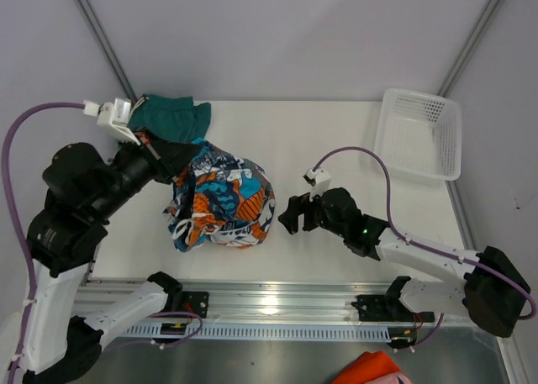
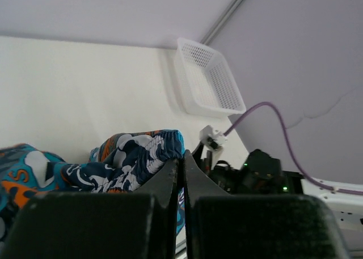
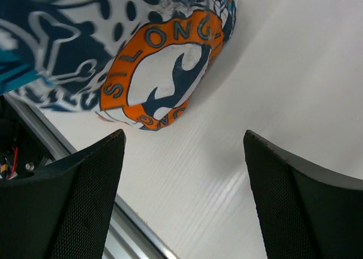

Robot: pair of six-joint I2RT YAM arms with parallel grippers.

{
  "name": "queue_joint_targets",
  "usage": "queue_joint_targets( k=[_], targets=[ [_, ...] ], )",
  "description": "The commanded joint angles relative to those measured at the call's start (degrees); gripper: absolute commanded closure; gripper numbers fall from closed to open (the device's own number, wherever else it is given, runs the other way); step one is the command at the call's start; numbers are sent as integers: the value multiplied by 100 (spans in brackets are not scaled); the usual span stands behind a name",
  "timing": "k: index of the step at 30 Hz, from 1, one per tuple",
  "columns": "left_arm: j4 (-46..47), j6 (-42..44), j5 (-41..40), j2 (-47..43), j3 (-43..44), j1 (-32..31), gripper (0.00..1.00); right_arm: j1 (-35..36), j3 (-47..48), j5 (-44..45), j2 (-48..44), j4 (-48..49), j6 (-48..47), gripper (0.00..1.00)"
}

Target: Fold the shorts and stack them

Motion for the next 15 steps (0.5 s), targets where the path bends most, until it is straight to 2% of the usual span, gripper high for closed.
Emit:
queue_joint_targets(
  k=[1,6,11,13,14,15],
  targets=[
    [-187,292,212,-118,665,54,100,-226,43,-730,540,941,-67,14],
    [-240,283,265,-188,735,45,100,-323,605,-827,1622,1416,-75,14],
    [-363,301,353,-127,1060,45,100,-481,1239,-1738,2782,2353,170,14],
    [-451,327,310,-109,1192,45,100,-586,1292,-2170,3020,2994,476,31],
    [-469,336,292,-109,1210,45,100,-604,1318,-2442,3186,3173,583,59],
    [-495,362,248,-101,1219,45,100,-648,1327,-2497,3214,3279,662,73]
  ],
)
